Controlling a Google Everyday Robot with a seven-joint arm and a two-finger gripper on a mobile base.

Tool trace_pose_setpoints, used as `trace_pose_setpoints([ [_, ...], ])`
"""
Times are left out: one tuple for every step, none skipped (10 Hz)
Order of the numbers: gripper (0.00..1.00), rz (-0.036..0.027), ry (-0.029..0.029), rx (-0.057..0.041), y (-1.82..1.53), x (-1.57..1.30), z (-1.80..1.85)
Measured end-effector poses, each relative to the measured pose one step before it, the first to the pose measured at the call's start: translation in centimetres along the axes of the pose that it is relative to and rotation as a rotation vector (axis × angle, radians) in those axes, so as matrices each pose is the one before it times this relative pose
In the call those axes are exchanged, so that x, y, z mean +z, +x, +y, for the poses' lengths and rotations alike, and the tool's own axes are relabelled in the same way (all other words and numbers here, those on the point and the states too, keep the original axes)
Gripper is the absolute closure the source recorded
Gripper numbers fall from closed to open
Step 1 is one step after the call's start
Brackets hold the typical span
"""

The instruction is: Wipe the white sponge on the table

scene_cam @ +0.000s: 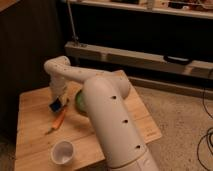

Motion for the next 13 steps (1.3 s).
trace_pose_setpoints([
  [0.5,-0.0153,0.0,-0.01727,-1.543,0.4,-0.001],
  [0.5,-0.01715,0.00029,-0.03077,-2.234,0.455,-0.208],
  [0.5,-0.01047,0.00089,-0.02122,-1.404,0.277,-0.126],
  [0.5,-0.00983,-0.00241,-0.02469,-1.453,0.285,-0.115],
  [0.5,-0.01451,-0.0089,-0.04366,-2.027,0.545,-0.538],
  [0.5,-0.01134,-0.00558,-0.03911,-1.609,0.6,-0.924],
  [0.5,-0.00493,0.00133,-0.01903,-0.531,0.264,-0.693],
  [0.5,-0.0039,0.01151,-0.0205,-0.13,0.275,-1.494],
  [0.5,0.0012,0.00737,-0.01561,0.458,0.097,-1.527],
  [0.5,0.00322,0.00547,-0.0168,0.575,0.056,-1.795],
  [0.5,0.00451,0.00644,-0.01927,0.57,0.048,-2.17],
  [0.5,0.00731,0.00412,-0.01303,0.981,-0.177,-1.784],
  [0.5,0.01205,0.00239,-0.00191,1.371,-0.404,-0.84],
])
